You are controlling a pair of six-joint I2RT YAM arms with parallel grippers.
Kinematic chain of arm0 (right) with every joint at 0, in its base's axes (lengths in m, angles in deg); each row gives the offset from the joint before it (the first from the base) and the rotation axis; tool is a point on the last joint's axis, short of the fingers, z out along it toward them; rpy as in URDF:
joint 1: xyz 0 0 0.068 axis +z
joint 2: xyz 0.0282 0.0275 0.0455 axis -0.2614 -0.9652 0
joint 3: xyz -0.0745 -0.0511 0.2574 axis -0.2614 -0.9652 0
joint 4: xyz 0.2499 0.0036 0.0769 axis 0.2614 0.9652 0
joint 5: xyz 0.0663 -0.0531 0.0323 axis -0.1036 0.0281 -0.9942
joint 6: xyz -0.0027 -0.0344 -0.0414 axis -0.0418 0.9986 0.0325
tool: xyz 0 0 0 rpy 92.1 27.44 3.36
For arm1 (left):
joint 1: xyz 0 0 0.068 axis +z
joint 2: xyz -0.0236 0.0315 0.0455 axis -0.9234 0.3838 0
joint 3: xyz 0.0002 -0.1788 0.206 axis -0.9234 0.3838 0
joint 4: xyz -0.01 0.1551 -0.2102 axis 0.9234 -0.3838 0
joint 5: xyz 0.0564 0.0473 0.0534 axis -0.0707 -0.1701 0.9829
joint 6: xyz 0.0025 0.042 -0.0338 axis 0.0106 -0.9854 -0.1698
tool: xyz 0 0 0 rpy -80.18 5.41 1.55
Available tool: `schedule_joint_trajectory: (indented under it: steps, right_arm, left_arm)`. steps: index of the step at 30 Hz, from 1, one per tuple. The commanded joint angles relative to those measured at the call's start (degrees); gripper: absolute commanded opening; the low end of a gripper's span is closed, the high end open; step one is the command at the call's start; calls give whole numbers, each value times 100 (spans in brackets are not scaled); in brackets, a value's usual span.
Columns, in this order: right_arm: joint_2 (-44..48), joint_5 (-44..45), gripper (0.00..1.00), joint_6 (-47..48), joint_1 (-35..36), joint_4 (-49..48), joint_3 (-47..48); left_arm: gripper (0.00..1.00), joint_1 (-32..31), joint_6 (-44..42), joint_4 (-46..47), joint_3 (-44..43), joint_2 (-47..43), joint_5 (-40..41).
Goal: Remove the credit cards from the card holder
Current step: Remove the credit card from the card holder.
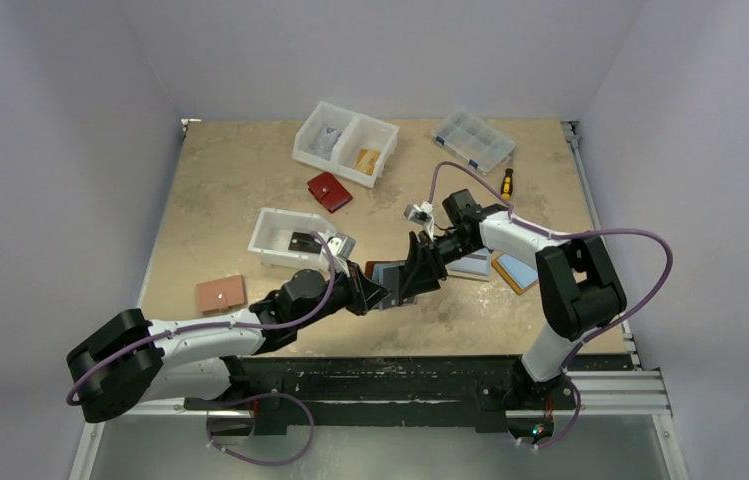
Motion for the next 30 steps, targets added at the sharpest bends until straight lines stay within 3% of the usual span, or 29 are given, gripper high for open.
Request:
schedule_joint_trajectory:
  steps: [1,12,15,19,22,30]
  right_arm:
    - [26,-352,48,-93,0,-167,120]
    - [25,-300,30,-71,-15,-203,85]
    - [17,-285,22,-50,-10,-199,85]
    - [18,-282,3,21,-9,-154,84]
    - [20,-253,0,194,-9,-11,127]
    - [3,-24,0,390,-9,128,172]
  left_arm:
    - [0,-53,-75,603,-66,-74,52]
    - [0,-50,61,605,143,-289,243]
    - [0,-52,108,644,226,-357,279]
    - [0,-46,168,682,328,-436,339]
    - [0,-47,236,691,390,-475,362]
    - [29,-51,550,559,409,-419,356]
